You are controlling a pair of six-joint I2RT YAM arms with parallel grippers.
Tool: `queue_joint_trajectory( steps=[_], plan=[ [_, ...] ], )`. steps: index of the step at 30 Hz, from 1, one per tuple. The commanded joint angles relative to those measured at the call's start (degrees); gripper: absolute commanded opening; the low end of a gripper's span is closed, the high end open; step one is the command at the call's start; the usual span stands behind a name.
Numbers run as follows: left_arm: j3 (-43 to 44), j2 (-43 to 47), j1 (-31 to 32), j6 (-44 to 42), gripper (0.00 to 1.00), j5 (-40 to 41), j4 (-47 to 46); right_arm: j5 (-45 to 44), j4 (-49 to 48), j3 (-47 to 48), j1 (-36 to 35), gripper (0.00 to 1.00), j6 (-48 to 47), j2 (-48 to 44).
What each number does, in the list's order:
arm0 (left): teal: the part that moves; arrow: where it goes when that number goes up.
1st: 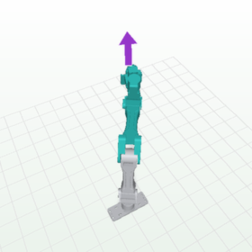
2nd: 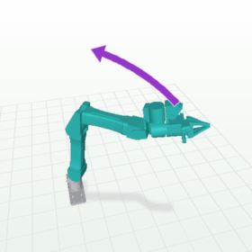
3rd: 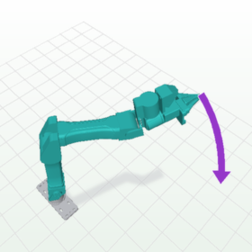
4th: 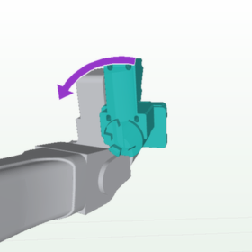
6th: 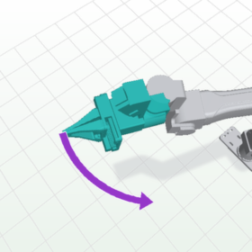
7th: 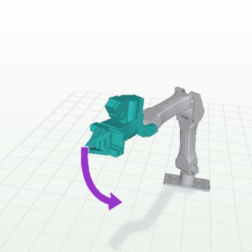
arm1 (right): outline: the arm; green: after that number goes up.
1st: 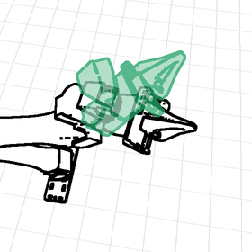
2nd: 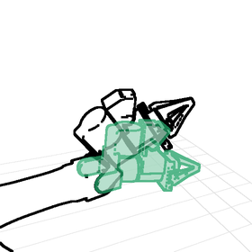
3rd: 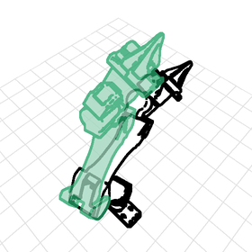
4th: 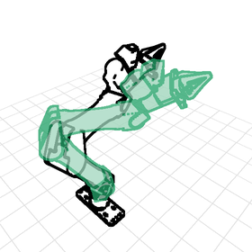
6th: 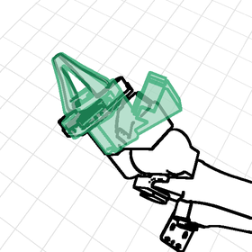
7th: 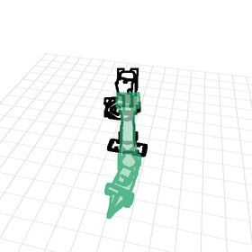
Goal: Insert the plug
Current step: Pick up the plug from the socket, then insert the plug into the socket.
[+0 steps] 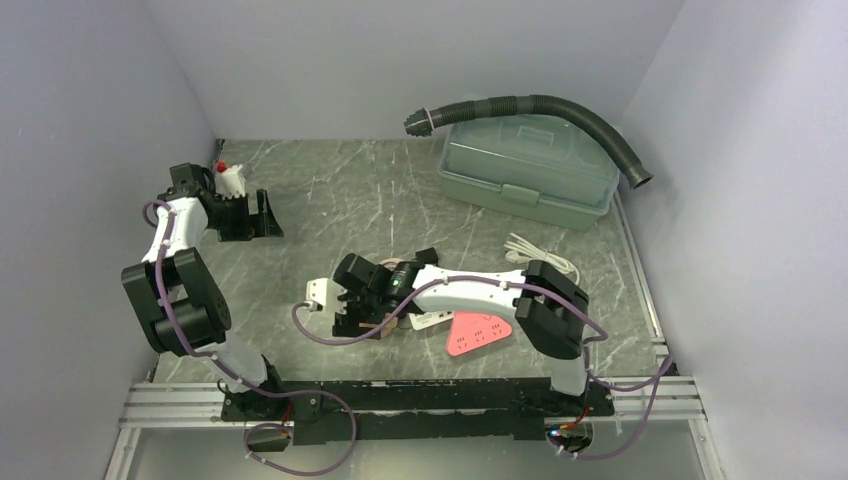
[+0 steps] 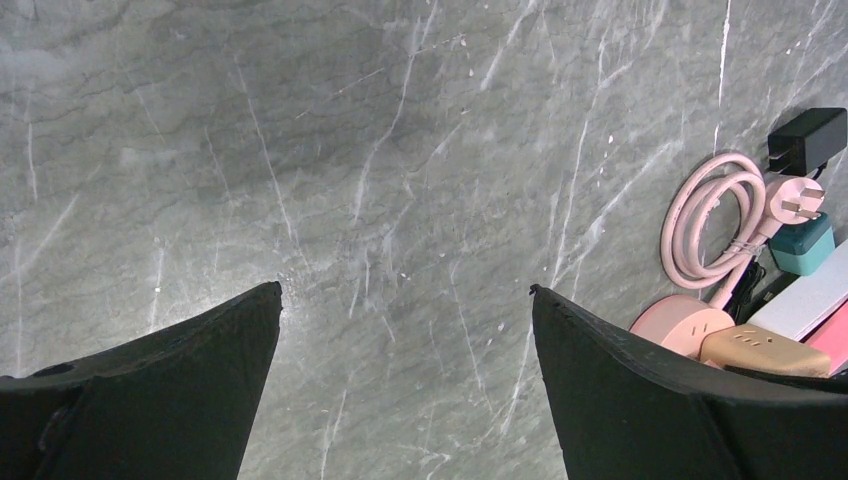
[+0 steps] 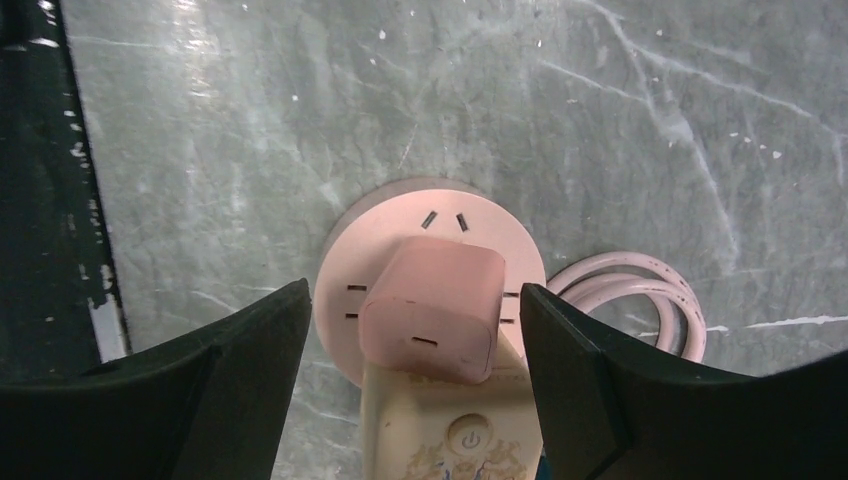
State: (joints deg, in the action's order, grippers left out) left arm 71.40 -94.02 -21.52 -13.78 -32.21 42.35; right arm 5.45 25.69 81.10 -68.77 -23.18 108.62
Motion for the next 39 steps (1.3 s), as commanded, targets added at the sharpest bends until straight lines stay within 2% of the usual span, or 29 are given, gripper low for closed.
queue_joint_trajectory(
  steps=[1,6,8,10,14,17,20,26,29,34,39],
  plan=[
    [1.82,0.07,-0.54,-0.10,1.00,-1.98,-0.26,-3.67,-0.05,2.95,-0.18,0.76,-0.63,1.07],
    [2.04,0.21,-0.79,-0.35,1.00,-2.31,-0.07,-4.34,0.52,3.98,-0.14,0.57,-0.14,1.52],
    [1.86,0.30,-0.81,-0.28,1.00,-2.50,-0.07,-4.22,0.93,4.62,-0.14,0.45,-0.22,1.30],
    [1.72,0.46,-0.76,-0.36,1.00,-2.62,-0.14,-4.09,1.63,5.59,-0.12,0.38,-0.31,1.18],
    [0.99,0.66,-0.76,-0.45,1.00,-2.68,-0.41,-2.54,3.87,7.92,-0.13,0.25,-1.08,1.15],
    [0.40,0.73,-0.79,-0.78,1.00,-2.98,-0.42,-0.46,6.86,9.89,0.14,0.22,-2.13,1.16],
    [0.12,0.70,-0.84,-1.31,1.00,-3.59,-0.34,3.97,11.19,12.62,1.41,0.13,-3.53,1.16],
    [-0.06,0.16,-0.79,-2.07,1.00,-5.01,-0.14,22.69,22.36,19.81,7.70,0.15,-6.63,2.67],
    [-0.18,-0.01,-0.82,-2.45,1.00,-5.29,-0.41,27.80,28.57,26.09,10.28,0.15,-7.82,5.70],
    [-0.54,-0.42,-0.82,-3.56,1.00,-4.50,-0.56,31.35,32.66,31.28,12.06,0.13,-8.43,9.33],
    [-1.24,-0.03,-0.81,-4.48,1.00,-3.65,-1.67,32.34,33.18,31.10,12.08,0.08,-8.84,10.72]
  ],
)
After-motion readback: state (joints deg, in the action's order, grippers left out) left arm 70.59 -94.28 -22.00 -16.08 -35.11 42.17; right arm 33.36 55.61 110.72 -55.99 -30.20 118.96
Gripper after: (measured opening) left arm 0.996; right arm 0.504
